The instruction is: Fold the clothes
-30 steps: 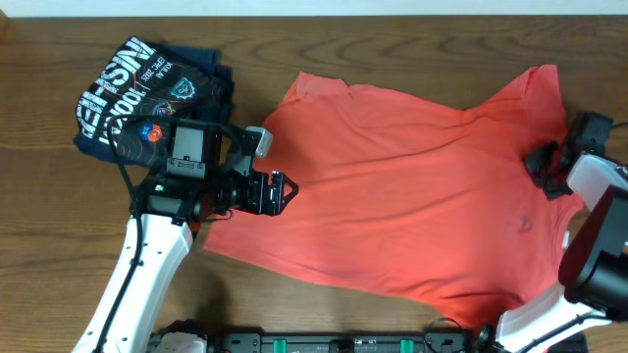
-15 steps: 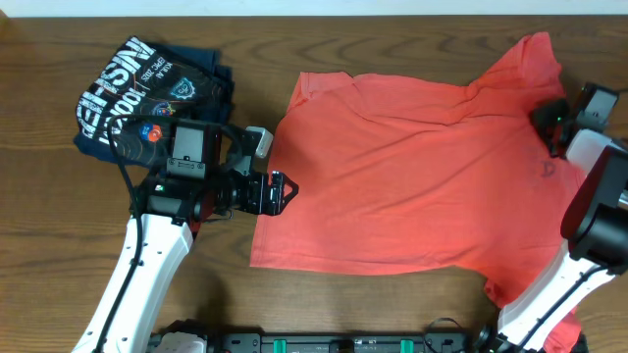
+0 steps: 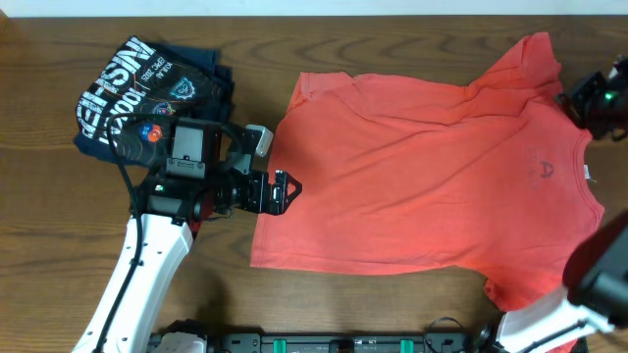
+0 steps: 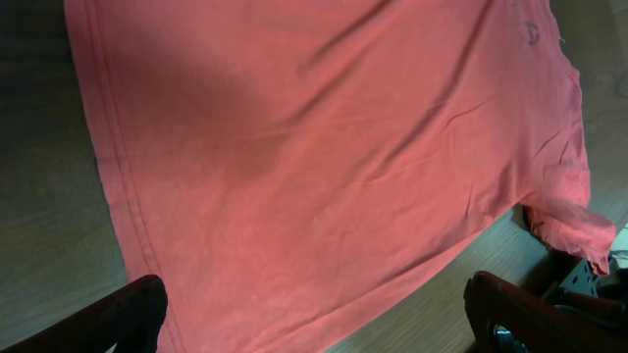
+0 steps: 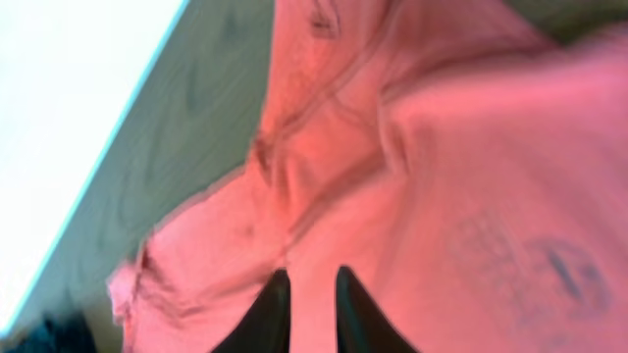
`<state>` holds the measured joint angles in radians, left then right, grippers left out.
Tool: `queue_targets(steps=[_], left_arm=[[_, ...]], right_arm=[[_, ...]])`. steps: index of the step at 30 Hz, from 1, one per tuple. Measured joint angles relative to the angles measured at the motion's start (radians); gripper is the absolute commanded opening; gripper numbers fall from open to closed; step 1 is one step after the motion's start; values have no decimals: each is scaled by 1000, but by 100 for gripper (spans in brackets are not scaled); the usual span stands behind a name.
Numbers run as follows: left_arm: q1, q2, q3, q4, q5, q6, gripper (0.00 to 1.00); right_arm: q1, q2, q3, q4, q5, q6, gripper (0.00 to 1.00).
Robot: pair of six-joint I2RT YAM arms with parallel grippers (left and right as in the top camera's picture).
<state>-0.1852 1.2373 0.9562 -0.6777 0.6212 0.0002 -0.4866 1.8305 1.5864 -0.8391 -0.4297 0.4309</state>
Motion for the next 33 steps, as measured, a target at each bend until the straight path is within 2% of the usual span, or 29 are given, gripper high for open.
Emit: queue_targets(steps=[3, 5, 8, 10, 13, 18, 23, 29, 33], left_arm=[[0, 0, 0, -5, -9, 0, 99], [0, 0, 0, -13, -26, 0, 99], [0, 0, 0, -18, -46, 0, 99], [0, 0, 0, -20, -53, 0, 100], [0, 0, 0, -21, -57, 0, 99], [0, 0, 0, -27, -61, 0, 100], [0, 1, 0, -28, -64, 0, 99], [0, 1, 0, -13, -65, 0, 99], [0, 1, 0, -12, -68, 0, 99]], right_arm=[[10, -79, 11, -183, 64, -16, 17], [22, -88, 6, -247, 91, -22, 16], [72, -82, -74, -301, 126, -43, 15], [123, -78, -170, -279, 156, -46, 15], [197, -67, -354, -122, 242, -10, 22], [181, -53, -603, 167, 368, 93, 17], [97, -82, -672, 376, 356, 191, 17], [92, -63, -712, 606, 354, 290, 16], [117, 1, -710, 817, 350, 333, 24]])
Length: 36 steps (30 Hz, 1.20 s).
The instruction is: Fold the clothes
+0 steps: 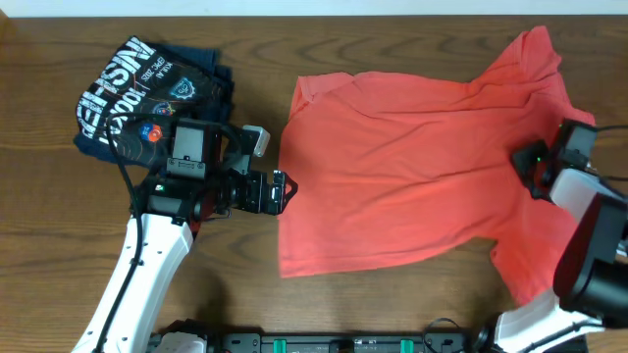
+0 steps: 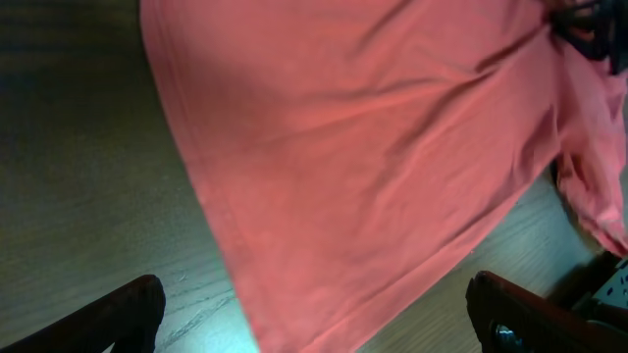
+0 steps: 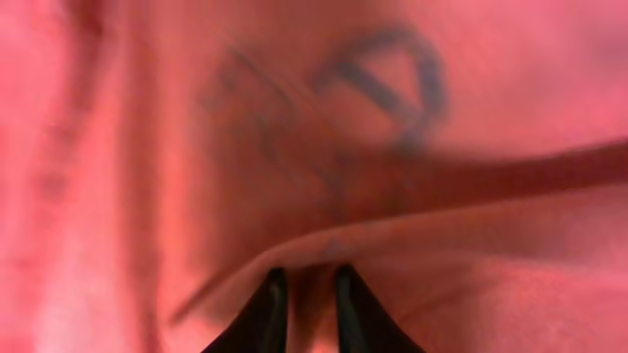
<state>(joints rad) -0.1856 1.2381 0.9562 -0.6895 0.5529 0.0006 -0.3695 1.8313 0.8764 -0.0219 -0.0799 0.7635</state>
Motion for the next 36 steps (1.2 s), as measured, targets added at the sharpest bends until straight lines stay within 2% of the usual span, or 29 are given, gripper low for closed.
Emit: queue_targets(steps=[3, 6, 11, 17, 20, 23, 28, 34, 36], left_arm=[[0, 0, 0, -2, -3, 0, 99], [0, 0, 0, -13, -8, 0, 99], [0, 0, 0, -46, -11, 0, 99], [0, 0, 0, -47, -23, 0, 99], [0, 0, 0, -45, -42, 0, 99], [0, 2, 0, -72, -49, -1, 98], [-13, 55, -1, -156, -60, 0, 97], [-60, 216, -26, -159, -102, -4, 93], [-66, 296, -36, -154, -135, -19, 87]], right_arm=[[21, 37, 17, 85, -11, 3, 35], [15, 47, 47, 68, -73, -39, 45], [-42, 3, 93, -127, -256, -128, 46], [-71, -253, 111, -372, -386, -237, 54], [-39, -371, 127, -496, -371, -285, 58], [-15, -416, 129, -573, -312, -298, 58], [-13, -396, 128, -676, -251, -297, 59], [-13, -377, 127, -763, -232, -314, 61], [-13, -376, 127, -771, -229, -321, 61]])
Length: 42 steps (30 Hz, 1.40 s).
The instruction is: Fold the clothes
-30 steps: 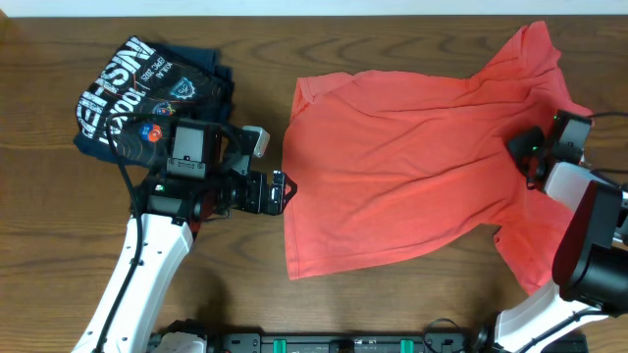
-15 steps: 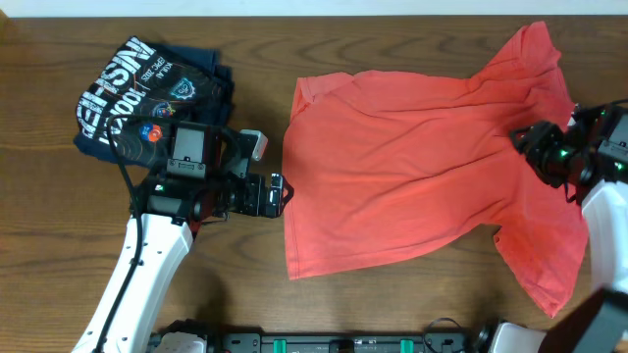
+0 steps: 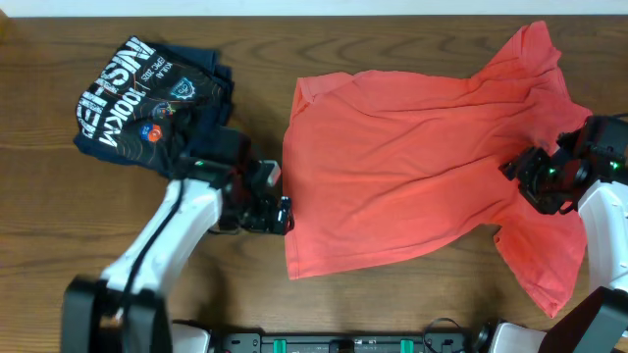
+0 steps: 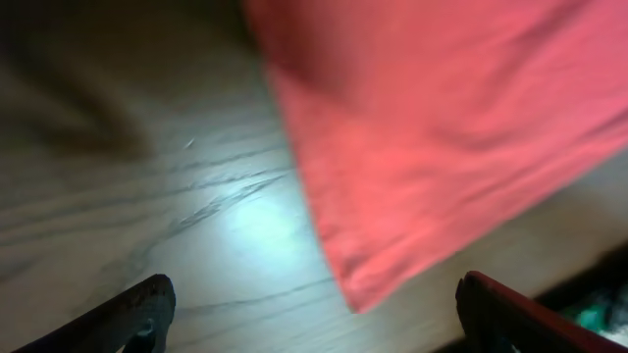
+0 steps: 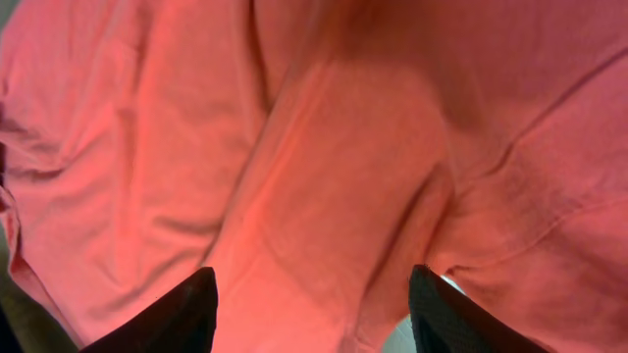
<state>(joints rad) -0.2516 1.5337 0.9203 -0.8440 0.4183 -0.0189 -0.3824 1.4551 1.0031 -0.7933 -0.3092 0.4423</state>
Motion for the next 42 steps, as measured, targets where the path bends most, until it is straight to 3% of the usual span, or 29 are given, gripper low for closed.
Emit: queue_targets(steps=[7, 17, 20, 24, 42], left_arm=[[-1, 216, 4, -16, 34, -38, 80], [-46, 249, 8, 53, 166, -105, 55], [-100, 256, 8, 73, 177, -150, 38], [-188, 271, 1, 97, 178, -228, 7], [-591, 278, -3, -83, 176, -401, 6]], right_arm=[[0, 0, 0, -2, 7, -7, 64], [0, 0, 0, 51, 73, 20, 65], [0, 0, 0, 51, 81, 24, 65], [0, 1, 0, 53, 87, 26, 66], [0, 38, 0, 89, 237, 84, 69]])
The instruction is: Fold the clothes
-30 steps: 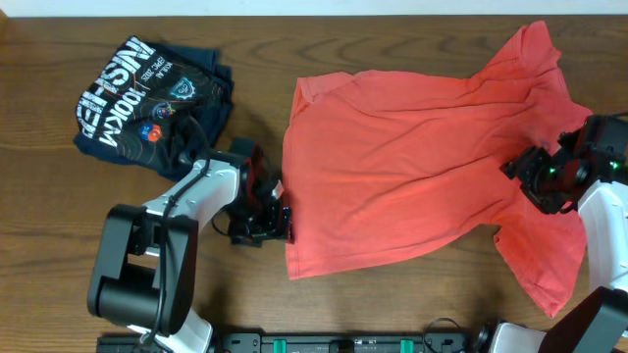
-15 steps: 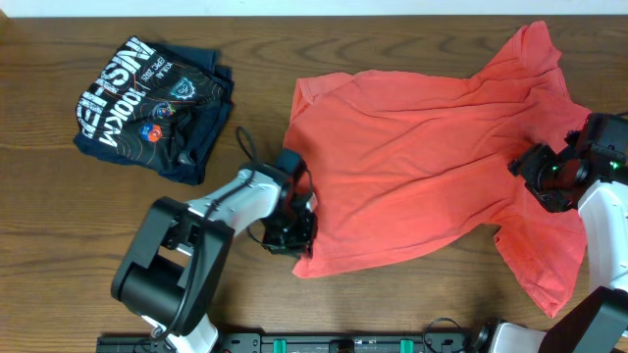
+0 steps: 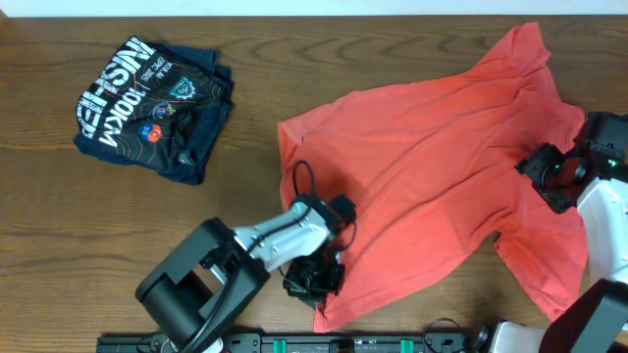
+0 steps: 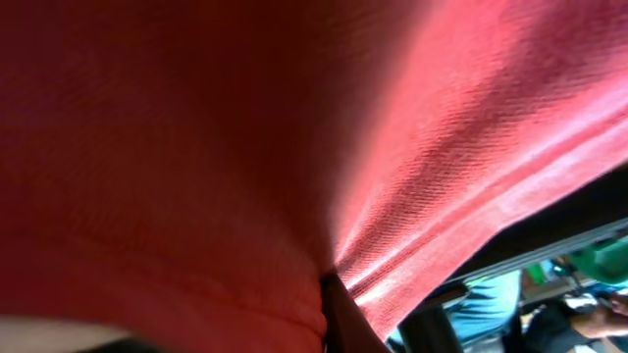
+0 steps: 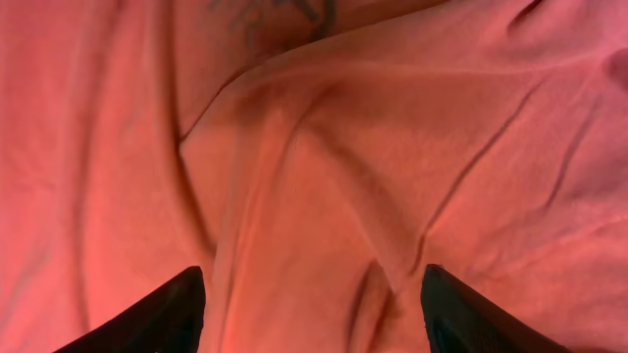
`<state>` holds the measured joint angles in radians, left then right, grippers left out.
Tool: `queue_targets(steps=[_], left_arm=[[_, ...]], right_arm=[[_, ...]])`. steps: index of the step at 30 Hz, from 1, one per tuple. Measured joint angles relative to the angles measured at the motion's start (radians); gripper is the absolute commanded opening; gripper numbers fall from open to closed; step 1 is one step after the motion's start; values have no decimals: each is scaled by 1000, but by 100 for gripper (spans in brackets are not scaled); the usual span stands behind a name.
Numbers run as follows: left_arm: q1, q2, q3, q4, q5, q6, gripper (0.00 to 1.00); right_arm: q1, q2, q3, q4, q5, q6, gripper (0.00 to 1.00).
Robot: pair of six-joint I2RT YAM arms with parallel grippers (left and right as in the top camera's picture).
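A red T-shirt (image 3: pixel 442 167) lies crumpled and turned on the wooden table, running from a hem corner at the front edge to a sleeve at the far right. My left gripper (image 3: pixel 316 277) sits at that front hem corner, shut on the cloth. In the left wrist view red fabric (image 4: pixel 196 147) fills the frame around the left gripper (image 4: pixel 329 306). My right gripper (image 3: pixel 551 176) hovers over the shirt's right side. Seen from the right wrist, the right gripper (image 5: pixel 306 328) is open wide above wrinkled fabric (image 5: pixel 314 147), holding nothing.
A folded navy printed T-shirt (image 3: pixel 152 93) lies at the far left. Bare table (image 3: pixel 98 245) stretches between it and the red shirt. A dark rail (image 3: pixel 392 343) runs along the table's front edge, close to the held hem corner.
My left gripper was open beside the shirt's left edge; now it is nearer the front edge, shut on the hem corner. The shirt has turned, its hem swung toward the front. The right gripper stays open.
The red shirt lay flat, my left gripper open by its left hem and the right shut on cloth at the far right. Then the right was shut near the chest print and the shirt sat further right. Then the right stood open. Now the left holds the hem corner.
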<state>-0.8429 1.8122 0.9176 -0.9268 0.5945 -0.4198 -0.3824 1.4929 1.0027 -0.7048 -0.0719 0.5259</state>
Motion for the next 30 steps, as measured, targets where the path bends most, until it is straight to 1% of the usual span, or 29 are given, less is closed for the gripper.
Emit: queue_targets(steps=[1, 3, 4, 5, 6, 7, 9, 11, 12, 13, 14, 16, 21, 25, 28, 30], left_arm=[[-3, -8, 0, -11, -13, -12, 6], [6, -43, 2, -38, -45, -25, 17], [14, -71, 6, -54, -64, -31, 27], [22, -101, 14, -66, -82, -34, 47], [34, -146, 27, -72, -107, -41, 64], [45, -186, 42, -72, -127, -48, 71], [68, -261, 71, -58, -165, -53, 80], [93, -324, 89, -25, -205, -50, 80], [106, -352, 91, 3, -229, -46, 75], [118, -373, 92, 34, -250, -38, 61], [127, -385, 93, 65, -272, -27, 52], [148, -391, 93, 175, -321, 37, 37], [161, -337, 93, 395, -397, 198, 25], [170, -237, 93, 483, -502, 264, 19], [211, -148, 93, 553, -552, 291, 19], [257, -94, 93, 596, -557, 301, 19]], right_arm=[[0, 7, 0, 1, 1, 1, 69], [0, 27, 0, 6, 2, 1, 69], [0, 38, 0, 9, 2, 1, 69], [0, 48, 0, 11, 2, 1, 69], [0, 58, 0, 13, 2, 1, 69], [0, 66, 0, 14, 2, 1, 69], [0, 76, 0, 14, 2, 1, 69], [0, 81, 0, 14, 2, 2, 68], [0, 84, 0, 14, 2, 2, 61], [0, 88, 0, 11, 3, 9, 49], [0, 91, 0, 5, 3, 13, 41], [0, 99, 0, -19, 3, 37, 33], [-13, 130, -2, -66, 35, 87, 32], [-68, 133, -5, -86, 42, 101, 32], [-111, 133, -9, -80, 23, 85, 32], [-126, 133, -11, -61, -20, 51, 32]])
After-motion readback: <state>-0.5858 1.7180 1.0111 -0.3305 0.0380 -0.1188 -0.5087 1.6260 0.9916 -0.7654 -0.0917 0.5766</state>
